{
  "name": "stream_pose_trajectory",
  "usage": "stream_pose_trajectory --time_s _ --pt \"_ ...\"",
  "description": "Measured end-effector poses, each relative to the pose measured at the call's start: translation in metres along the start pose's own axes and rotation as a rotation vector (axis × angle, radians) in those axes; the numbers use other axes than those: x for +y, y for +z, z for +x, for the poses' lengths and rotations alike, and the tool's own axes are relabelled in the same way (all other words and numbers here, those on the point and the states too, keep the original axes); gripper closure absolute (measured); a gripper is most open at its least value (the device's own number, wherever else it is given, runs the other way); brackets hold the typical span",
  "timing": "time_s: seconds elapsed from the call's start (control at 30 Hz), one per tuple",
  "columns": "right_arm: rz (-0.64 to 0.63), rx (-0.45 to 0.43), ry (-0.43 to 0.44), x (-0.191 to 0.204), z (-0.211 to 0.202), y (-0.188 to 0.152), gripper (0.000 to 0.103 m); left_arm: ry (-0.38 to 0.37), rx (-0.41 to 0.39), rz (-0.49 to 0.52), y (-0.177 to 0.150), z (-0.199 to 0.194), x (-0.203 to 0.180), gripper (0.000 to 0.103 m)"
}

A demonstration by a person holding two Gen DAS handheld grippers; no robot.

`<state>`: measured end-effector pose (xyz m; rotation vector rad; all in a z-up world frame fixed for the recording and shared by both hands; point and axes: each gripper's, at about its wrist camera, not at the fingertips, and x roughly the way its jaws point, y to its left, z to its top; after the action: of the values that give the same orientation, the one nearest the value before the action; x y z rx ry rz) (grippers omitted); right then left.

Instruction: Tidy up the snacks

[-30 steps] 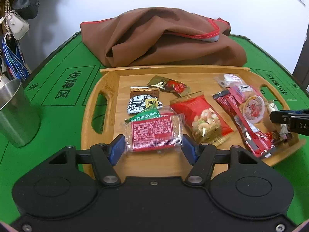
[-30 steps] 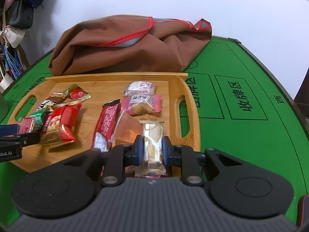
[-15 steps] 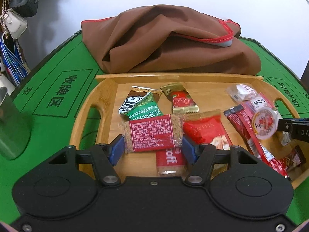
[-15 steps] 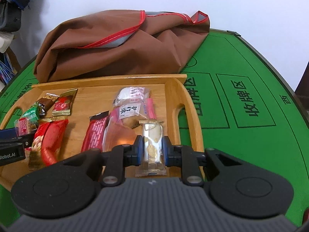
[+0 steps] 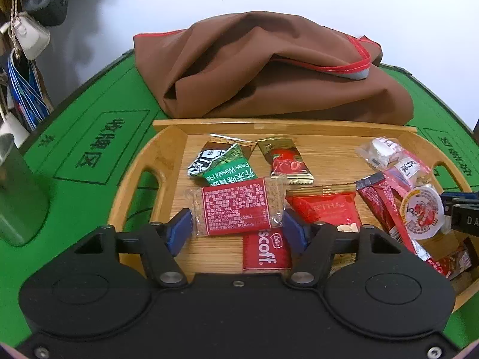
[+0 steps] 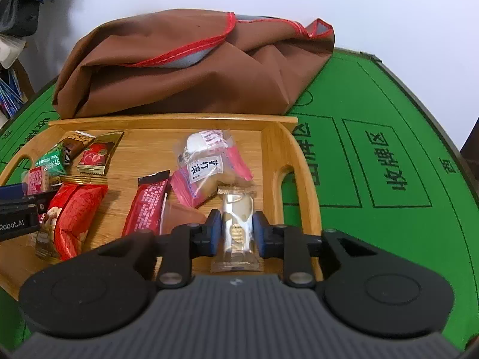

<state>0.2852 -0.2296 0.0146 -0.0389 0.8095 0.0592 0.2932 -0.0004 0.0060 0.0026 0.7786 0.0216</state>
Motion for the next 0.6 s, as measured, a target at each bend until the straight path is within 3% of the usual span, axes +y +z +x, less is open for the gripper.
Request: stream_pose_trajectory --time_s 0.2,0.37,0.6 --pt "-0.012 -0.013 -0.003 0.000 -0.009 -0.001 0.054 0.026 -0.015 0.037 -0.002 -0.009 -0.003 0.025" --pt "-0.008 -0.039 0.001 -0.003 -0.022 -0.004 0.044 0.019 -0.027 0.031 -0.004 -0.019 0.000 0.005" --pt "-0.018 -0.082 0.028 -0.003 -0.047 -0.012 0.031 0.016 -0.047 0.024 -0.010 -0.041 0.005 0.000"
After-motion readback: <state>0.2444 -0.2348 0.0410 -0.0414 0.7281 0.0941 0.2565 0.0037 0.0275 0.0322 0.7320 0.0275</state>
